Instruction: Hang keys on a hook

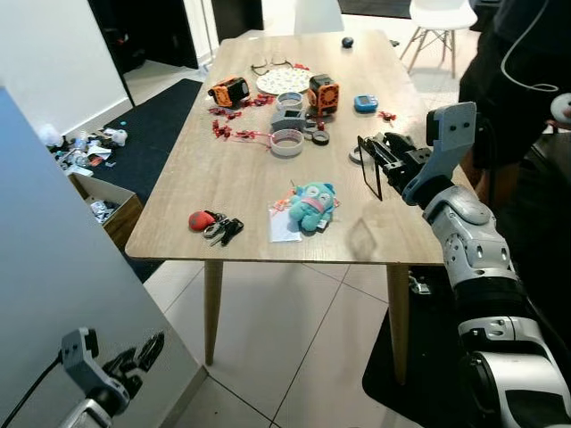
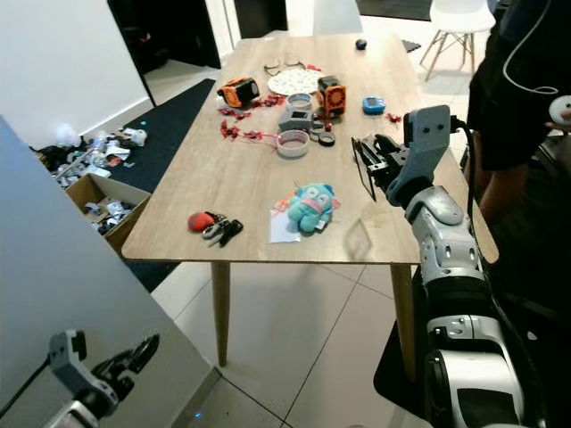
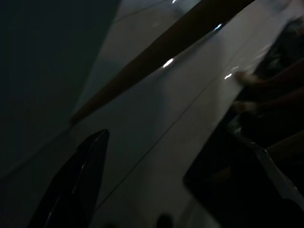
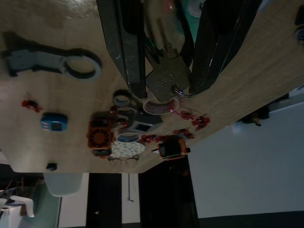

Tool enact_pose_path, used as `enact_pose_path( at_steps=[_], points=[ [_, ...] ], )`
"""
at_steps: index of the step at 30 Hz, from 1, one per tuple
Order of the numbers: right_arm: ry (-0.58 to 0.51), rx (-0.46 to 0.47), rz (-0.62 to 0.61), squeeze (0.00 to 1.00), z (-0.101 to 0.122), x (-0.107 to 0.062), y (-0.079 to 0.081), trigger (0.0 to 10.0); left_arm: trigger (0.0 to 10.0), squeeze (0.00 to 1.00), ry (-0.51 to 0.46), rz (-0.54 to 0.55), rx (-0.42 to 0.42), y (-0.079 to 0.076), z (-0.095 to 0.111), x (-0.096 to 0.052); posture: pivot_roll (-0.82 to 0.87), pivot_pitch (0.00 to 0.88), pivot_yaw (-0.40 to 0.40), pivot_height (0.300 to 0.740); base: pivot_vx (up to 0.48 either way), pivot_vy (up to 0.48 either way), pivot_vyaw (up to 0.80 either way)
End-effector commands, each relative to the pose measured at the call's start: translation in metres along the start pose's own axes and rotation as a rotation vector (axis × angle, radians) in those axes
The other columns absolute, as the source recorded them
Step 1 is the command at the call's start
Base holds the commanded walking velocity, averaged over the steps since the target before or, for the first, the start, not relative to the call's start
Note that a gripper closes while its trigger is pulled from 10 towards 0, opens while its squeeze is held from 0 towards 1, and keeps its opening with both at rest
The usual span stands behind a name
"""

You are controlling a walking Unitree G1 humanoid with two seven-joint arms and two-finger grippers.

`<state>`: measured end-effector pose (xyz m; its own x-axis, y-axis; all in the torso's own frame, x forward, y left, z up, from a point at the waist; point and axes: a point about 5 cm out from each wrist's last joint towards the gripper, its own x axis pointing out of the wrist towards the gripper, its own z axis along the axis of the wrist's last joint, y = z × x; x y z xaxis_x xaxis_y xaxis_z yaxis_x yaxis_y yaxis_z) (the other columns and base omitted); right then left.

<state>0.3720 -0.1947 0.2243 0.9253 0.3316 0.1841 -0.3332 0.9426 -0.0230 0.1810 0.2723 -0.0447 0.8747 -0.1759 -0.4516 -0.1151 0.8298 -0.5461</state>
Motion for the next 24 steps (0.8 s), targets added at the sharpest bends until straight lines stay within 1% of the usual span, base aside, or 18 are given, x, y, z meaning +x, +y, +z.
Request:
enact_pose_path(
  at_steps=[1, 3, 4, 6, 9, 10, 12, 17, 18, 24],
  points=[
    [-0.007, -0.016, 0.015, 0.00, 0.002, 0.000, 0.003, 10.0, 10.0, 0.00, 0.041, 0.049, 0.028, 0.007, -0.004, -0.007, -0.08, 0.044, 0.054, 0.740, 0.000, 0.000, 0.64],
    [-0.008, -0.017, 0.018, 0.00, 0.002, 0.001, 0.004, 10.0, 10.0, 0.00, 0.140, 0.141, 0.063, 0.012, -0.025, -0.013, -0.08, 0.044, 0.054, 0.740, 0.000, 0.000, 0.64],
    [-0.008, -0.017, 0.018, 0.00, 0.002, 0.001, 0.004, 10.0, 10.0, 0.00, 0.140, 0.141, 0.063, 0.012, -0.025, -0.013, -0.08, 0.044, 0.054, 0.740, 0.000, 0.000, 0.64],
    [-0.008, -0.018, 0.020, 0.00, 0.002, 0.001, 0.004, 10.0, 10.0, 0.00, 0.175, 0.178, 0.073, 0.013, -0.033, -0.016, -0.08, 0.040, 0.049, 0.740, 0.000, 0.000, 0.64],
    [-0.014, -0.020, 0.028, 0.00, 0.004, 0.003, 0.005, 10.0, 10.0, 0.00, 0.230, 0.233, 0.061, 0.013, -0.047, -0.020, -0.08, 0.036, 0.044, 0.740, 0.000, 0.000, 0.64],
    [-0.014, -0.020, 0.028, 0.00, 0.004, 0.003, 0.005, 10.0, 10.0, 0.00, 0.230, 0.233, 0.061, 0.013, -0.047, -0.020, -0.08, 0.036, 0.044, 0.740, 0.000, 0.000, 0.64],
    [-0.018, -0.021, 0.033, 0.00, 0.005, 0.003, 0.005, 10.0, 10.0, 0.00, 0.263, 0.259, 0.067, 0.013, -0.053, -0.021, -0.08, 0.033, 0.043, 0.740, 0.000, 0.000, 0.64],
    [-0.021, -0.024, 0.040, 0.00, 0.007, 0.005, 0.006, 10.0, 10.0, 0.00, 0.275, 0.254, 0.062, 0.010, -0.058, -0.020, -0.08, 0.027, 0.041, 0.740, 0.000, 0.000, 0.64],
    [-0.019, -0.025, 0.047, 0.00, 0.006, 0.006, 0.008, 10.0, 10.0, 0.00, 0.292, 0.248, 0.061, 0.006, -0.063, -0.017, -0.08, 0.022, 0.037, 0.740, 0.000, 0.000, 0.64],
    [-0.016, -0.021, 0.054, 0.00, 0.005, 0.007, 0.010, 10.0, 10.0, 0.00, 0.307, 0.236, 0.062, 0.002, -0.066, -0.016, -0.08, 0.019, 0.034, 0.740, 0.000, 0.000, 0.64]
  ],
)
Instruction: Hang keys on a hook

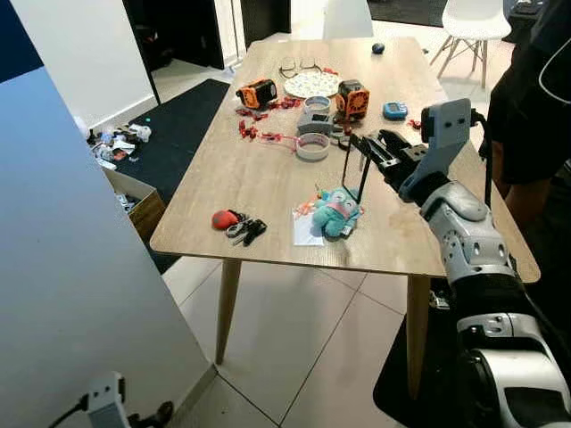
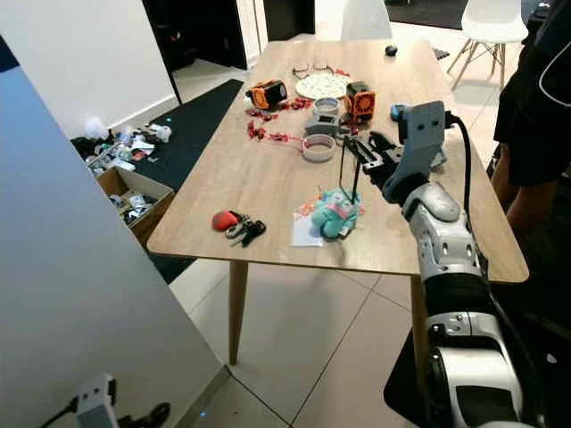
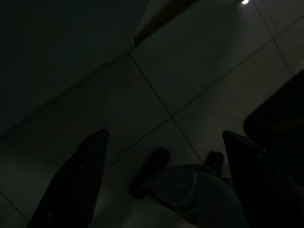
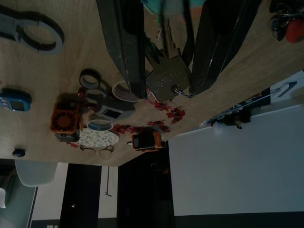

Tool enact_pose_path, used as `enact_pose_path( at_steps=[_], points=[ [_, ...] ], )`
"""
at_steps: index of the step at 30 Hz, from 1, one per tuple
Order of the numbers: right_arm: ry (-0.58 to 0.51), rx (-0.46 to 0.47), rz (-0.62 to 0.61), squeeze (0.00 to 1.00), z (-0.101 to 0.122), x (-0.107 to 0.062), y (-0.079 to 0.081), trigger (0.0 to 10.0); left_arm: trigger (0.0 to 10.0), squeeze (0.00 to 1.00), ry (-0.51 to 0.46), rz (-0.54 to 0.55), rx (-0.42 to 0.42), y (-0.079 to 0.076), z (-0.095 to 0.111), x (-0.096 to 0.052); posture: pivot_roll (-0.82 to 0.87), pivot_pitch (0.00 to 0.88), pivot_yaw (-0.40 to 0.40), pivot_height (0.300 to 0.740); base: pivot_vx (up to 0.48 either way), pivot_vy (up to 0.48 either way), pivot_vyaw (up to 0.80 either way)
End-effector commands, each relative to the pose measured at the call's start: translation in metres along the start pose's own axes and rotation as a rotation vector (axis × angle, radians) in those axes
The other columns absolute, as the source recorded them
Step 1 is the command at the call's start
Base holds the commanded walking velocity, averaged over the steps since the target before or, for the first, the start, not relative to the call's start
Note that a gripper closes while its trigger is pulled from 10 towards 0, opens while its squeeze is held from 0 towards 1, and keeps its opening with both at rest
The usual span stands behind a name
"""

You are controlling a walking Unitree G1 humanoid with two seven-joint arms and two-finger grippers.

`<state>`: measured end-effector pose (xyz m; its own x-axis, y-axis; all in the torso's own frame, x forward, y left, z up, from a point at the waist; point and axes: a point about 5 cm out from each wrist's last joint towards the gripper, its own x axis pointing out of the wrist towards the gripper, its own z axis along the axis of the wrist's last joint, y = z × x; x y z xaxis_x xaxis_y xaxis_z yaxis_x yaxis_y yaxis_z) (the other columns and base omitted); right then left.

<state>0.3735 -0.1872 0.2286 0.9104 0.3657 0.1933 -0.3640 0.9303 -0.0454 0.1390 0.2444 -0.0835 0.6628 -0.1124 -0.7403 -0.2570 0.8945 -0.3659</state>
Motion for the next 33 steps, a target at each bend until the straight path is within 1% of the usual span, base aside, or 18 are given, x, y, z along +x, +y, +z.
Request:
enact_pose_path(
  at_steps=[1, 2, 3, 5, 6, 10, 12, 17, 20, 24, 30, 33],
  points=[
    [-0.007, -0.004, 0.020, 0.00, 0.0012, 0.0028, 0.0038, 10.0, 10.0, 0.00, 0.036, -0.024, 0.007, -0.0036, -0.0065, 0.0005, -0.08, 0.019, 0.035, 0.740, 0.000, -0.454, 0.64],
    [-0.009, -0.003, 0.022, 0.00, 0.0015, 0.0029, 0.0040, 10.0, 10.0, 0.00, 0.056, -0.048, 0.027, -0.0068, -0.0087, 0.0015, -0.08, 0.019, 0.035, 0.740, 0.000, -0.454, 0.64],
    [-0.009, -0.003, 0.022, 0.00, 0.0015, 0.0029, 0.0040, 10.0, 10.0, 0.00, 0.056, -0.048, 0.027, -0.0068, -0.0087, 0.0015, -0.08, 0.019, 0.035, 0.740, 0.000, -0.454, 0.64],
    [-0.009, -0.003, 0.020, 0.00, 0.0013, 0.0028, 0.0036, 10.0, 10.0, 0.00, 0.058, -0.002, 0.041, -0.0045, -0.0086, 0.0016, -0.08, 0.019, 0.035, 0.740, 0.000, -0.463, 0.64],
    [-0.009, -0.003, 0.020, 0.00, 0.0013, 0.0028, 0.0036, 10.0, 10.0, 0.00, 0.058, -0.002, 0.041, -0.0045, -0.0086, 0.0016, -0.08, 0.019, 0.035, 0.740, 0.000, -0.465, 0.64],
    [-0.008, -0.003, 0.018, 0.00, 0.0008, 0.0021, 0.0035, 10.0, 10.0, 0.00, 0.056, 0.013, 0.036, -0.0034, -0.0085, 0.0013, -0.08, 0.025, 0.039, 0.740, 0.000, 0.000, 0.64],
    [-0.005, -0.003, 0.016, 0.00, -0.0001, 0.0014, 0.0029, 10.0, 10.0, 0.00, 0.064, 0.020, 0.054, -0.0027, -0.0087, 0.0011, -0.08, 0.025, 0.039, 0.740, 0.000, 0.000, 0.64],
    [-0.016, -0.015, 0.005, 0.00, 0.0006, 0.0007, 0.0027, 10.0, 10.0, 0.00, 0.069, 0.014, 0.067, -0.0025, -0.0084, 0.0010, -0.08, 0.029, 0.045, 0.740, 0.000, 0.000, 0.64],
    [-0.011, -0.001, -0.026, 0.00, 0.0002, 0.0015, -0.0006, 10.0, 10.0, 0.00, 0.073, 0.008, 0.084, -0.0037, -0.0079, 0.0017, -0.08, 0.029, 0.045, 0.740, 0.000, 0.000, 0.00],
    [0.000, -0.009, -0.032, 0.00, -0.0005, 0.0017, -0.0013, 10.0, 10.0, 0.00, 0.069, -0.015, 0.072, -0.0057, -0.0076, 0.0023, -0.08, 0.030, 0.047, 0.740, 0.000, 0.000, 0.00],
    [-0.021, -0.005, -0.023, 0.00, 0.0019, 0.0015, -0.0006, 10.0, 10.0, 0.00, 0.083, -0.038, 0.080, -0.0082, -0.0093, 0.0028, -0.08, 0.030, 0.047, 0.740, 0.000, -0.446, 0.00],
    [-0.017, -0.006, -0.013, 0.00, 0.0020, 0.0012, 0.0007, 10.0, 10.0, 0.00, 0.078, -0.023, 0.074, -0.0073, -0.0095, 0.0026, -0.08, 0.032, 0.044, 0.740, 0.000, -0.330, 0.49]
  ],
)
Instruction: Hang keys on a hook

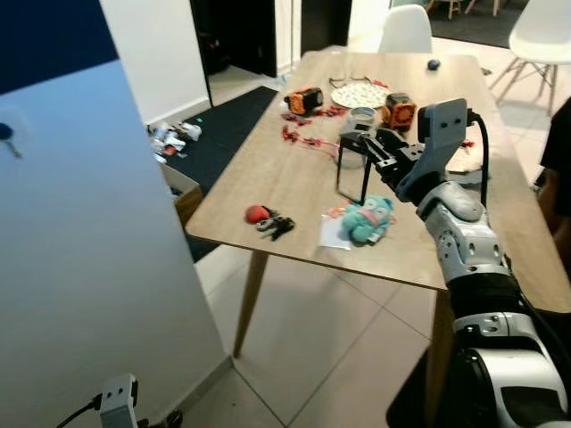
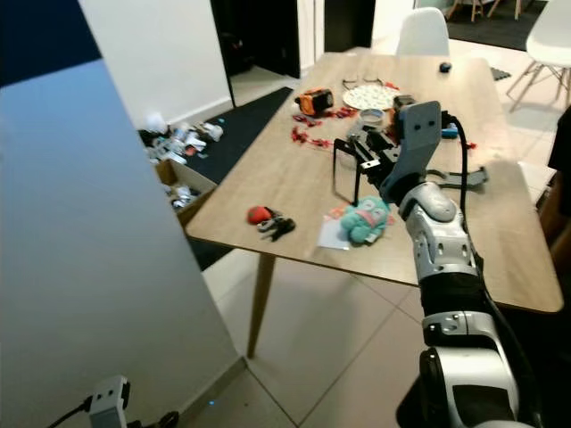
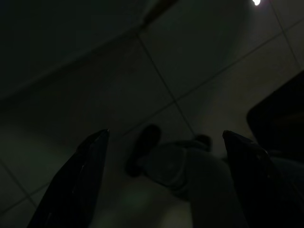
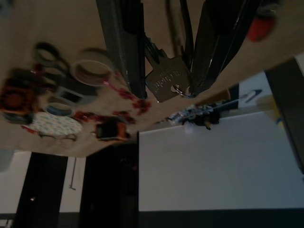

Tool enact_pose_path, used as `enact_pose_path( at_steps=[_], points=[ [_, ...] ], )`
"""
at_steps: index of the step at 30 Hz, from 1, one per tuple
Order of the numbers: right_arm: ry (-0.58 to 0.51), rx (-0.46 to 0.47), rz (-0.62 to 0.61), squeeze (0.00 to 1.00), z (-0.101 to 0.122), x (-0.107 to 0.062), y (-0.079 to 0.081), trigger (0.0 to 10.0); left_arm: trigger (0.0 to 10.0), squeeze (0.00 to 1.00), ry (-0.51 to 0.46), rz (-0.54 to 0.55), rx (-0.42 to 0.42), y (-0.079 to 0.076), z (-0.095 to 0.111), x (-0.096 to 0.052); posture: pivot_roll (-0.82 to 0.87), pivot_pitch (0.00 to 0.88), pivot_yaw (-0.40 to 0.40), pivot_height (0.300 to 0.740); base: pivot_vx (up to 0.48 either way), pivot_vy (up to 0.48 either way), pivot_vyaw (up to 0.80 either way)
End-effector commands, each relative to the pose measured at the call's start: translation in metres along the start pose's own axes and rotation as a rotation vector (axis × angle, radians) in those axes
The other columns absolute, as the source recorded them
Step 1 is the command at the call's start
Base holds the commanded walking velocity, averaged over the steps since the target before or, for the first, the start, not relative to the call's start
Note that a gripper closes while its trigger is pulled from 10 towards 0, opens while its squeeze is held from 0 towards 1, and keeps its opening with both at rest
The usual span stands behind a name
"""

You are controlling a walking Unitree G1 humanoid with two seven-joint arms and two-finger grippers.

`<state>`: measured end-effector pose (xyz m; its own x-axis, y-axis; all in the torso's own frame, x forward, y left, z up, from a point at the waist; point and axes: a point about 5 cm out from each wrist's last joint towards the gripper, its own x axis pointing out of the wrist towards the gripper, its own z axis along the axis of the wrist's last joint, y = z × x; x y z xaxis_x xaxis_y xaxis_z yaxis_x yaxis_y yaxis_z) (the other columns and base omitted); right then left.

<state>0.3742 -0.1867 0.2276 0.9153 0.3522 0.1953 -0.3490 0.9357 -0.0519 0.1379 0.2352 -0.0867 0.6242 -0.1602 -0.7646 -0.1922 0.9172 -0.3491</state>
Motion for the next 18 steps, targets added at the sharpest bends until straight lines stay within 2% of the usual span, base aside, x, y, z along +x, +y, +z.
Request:
enact_pose_path(
  at_steps=[1, 18],
  points=[
    [-0.012, -0.009, 0.011, 0.00, 0.0029, 0.0003, 0.0010, 10.0, 10.0, 0.00, 0.004, 0.016, -0.012, 0.0001, -0.0019, 0.0001, -0.08, 0.032, 0.044, 0.740, 0.000, 0.000, 0.76],
    [-0.011, -0.012, 0.014, 0.00, 0.0026, 0.0000, 0.0019, 10.0, 10.0, 0.00, 0.035, 0.009, 0.045, -0.0031, -0.0033, 0.0019, -0.08, 0.034, 0.044, 0.740, 0.000, 0.000, 0.76]
  ],
)
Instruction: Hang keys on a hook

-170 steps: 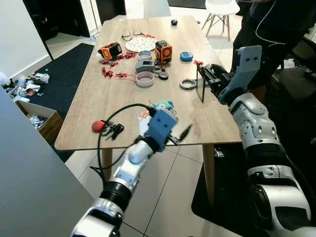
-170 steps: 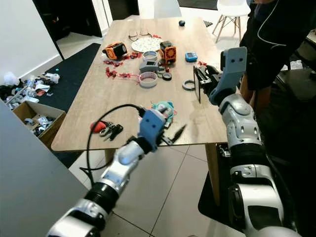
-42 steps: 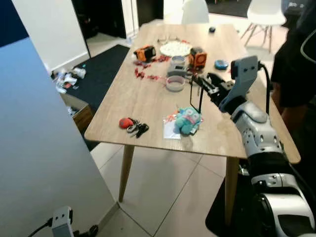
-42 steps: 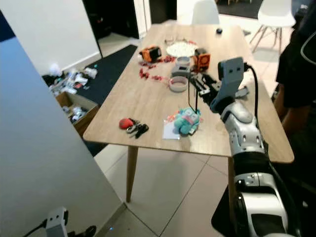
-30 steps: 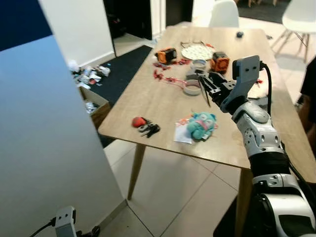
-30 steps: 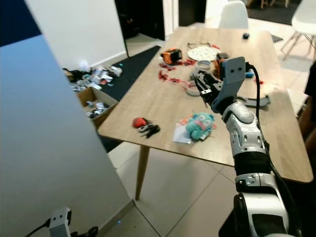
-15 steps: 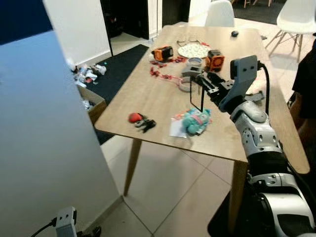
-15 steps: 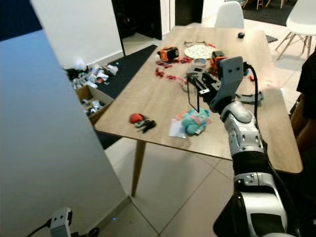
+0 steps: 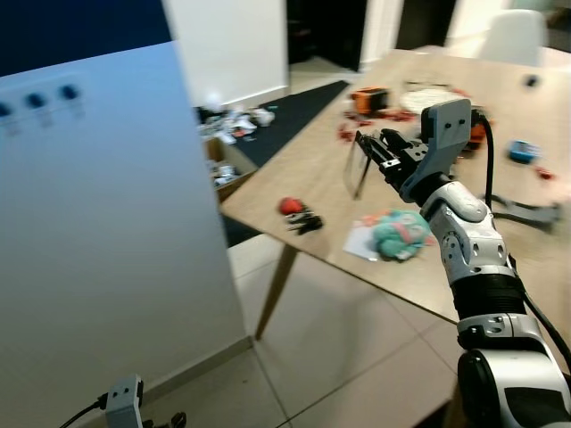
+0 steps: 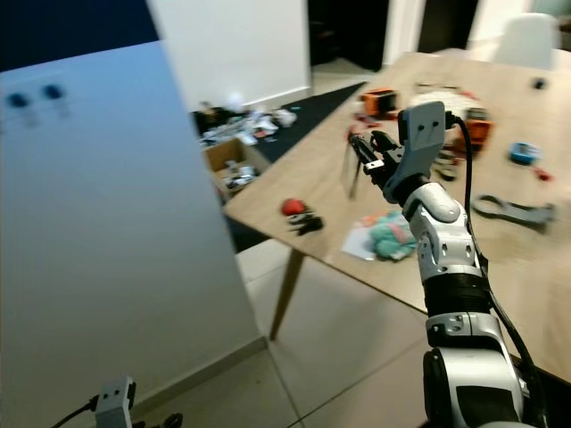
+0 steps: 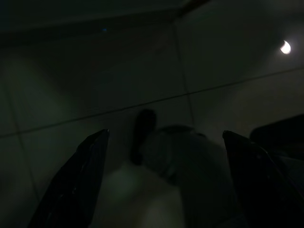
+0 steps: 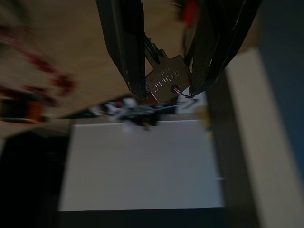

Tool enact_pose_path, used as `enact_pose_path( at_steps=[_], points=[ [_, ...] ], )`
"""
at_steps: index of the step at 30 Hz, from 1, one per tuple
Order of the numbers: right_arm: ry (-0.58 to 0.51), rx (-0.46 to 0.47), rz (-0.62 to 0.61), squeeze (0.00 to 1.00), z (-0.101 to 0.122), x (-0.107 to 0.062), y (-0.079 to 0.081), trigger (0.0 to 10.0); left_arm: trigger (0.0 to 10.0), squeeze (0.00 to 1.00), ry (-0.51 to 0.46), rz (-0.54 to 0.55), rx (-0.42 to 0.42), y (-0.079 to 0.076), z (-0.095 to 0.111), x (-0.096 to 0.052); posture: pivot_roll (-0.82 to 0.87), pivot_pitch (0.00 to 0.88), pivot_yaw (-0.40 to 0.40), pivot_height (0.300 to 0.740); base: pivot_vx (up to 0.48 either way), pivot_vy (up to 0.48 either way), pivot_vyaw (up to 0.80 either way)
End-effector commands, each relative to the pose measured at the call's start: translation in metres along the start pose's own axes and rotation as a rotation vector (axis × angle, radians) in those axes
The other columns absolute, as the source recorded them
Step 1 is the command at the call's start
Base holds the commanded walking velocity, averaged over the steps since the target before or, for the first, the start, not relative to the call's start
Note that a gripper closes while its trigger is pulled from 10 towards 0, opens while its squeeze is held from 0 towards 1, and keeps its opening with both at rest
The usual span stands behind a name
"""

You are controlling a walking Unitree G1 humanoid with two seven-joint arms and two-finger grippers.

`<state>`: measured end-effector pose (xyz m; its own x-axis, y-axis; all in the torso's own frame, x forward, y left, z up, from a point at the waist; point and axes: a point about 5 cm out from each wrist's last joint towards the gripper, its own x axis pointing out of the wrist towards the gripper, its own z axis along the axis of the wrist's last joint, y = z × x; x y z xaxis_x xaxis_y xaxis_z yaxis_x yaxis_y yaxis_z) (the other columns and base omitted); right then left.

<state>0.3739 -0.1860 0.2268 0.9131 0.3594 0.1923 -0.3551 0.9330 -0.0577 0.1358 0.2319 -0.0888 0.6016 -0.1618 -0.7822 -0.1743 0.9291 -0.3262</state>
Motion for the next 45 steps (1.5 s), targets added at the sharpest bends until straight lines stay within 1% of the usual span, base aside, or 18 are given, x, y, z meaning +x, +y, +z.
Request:
enact_pose_path(
  at_steps=[1, 23, 32, 34, 45],
  points=[
    [-0.014, -0.008, 0.006, 0.00, 0.003, 0.000, 0.001, 10.0, 10.0, 0.00, 0.008, 0.001, 0.015, -0.001, 0.001, 0.001, -0.08, 0.034, 0.044, 0.740, 0.000, 0.000, 0.76],
    [-0.007, -0.002, 0.033, 0.00, 0.001, 0.002, 0.006, 10.0, 10.0, 0.00, 0.039, -0.011, 0.050, -0.005, -0.005, 0.002, -0.08, 0.027, 0.038, 0.740, 0.000, 0.000, 0.76],
    [0.008, 0.011, 0.057, 0.00, -0.004, 0.003, 0.013, 10.0, 10.0, 0.00, 0.046, -0.010, 0.061, -0.009, -0.007, 0.004, -0.08, 0.029, 0.040, 0.740, 0.000, 0.000, 0.76],
    [0.019, 0.014, 0.082, 0.00, -0.006, 0.003, 0.017, 10.0, 10.0, 0.00, 0.048, -0.010, 0.070, -0.009, -0.007, 0.004, -0.08, 0.029, 0.040, 0.740, 0.000, 0.000, 0.76],
    [0.044, 0.009, 0.111, 0.00, -0.009, 0.002, 0.021, 10.0, 10.0, 0.00, 0.048, -0.020, 0.078, -0.011, -0.006, 0.005, -0.09, 0.033, 0.042, 0.740, 0.000, 0.000, 0.76]
  ],
)
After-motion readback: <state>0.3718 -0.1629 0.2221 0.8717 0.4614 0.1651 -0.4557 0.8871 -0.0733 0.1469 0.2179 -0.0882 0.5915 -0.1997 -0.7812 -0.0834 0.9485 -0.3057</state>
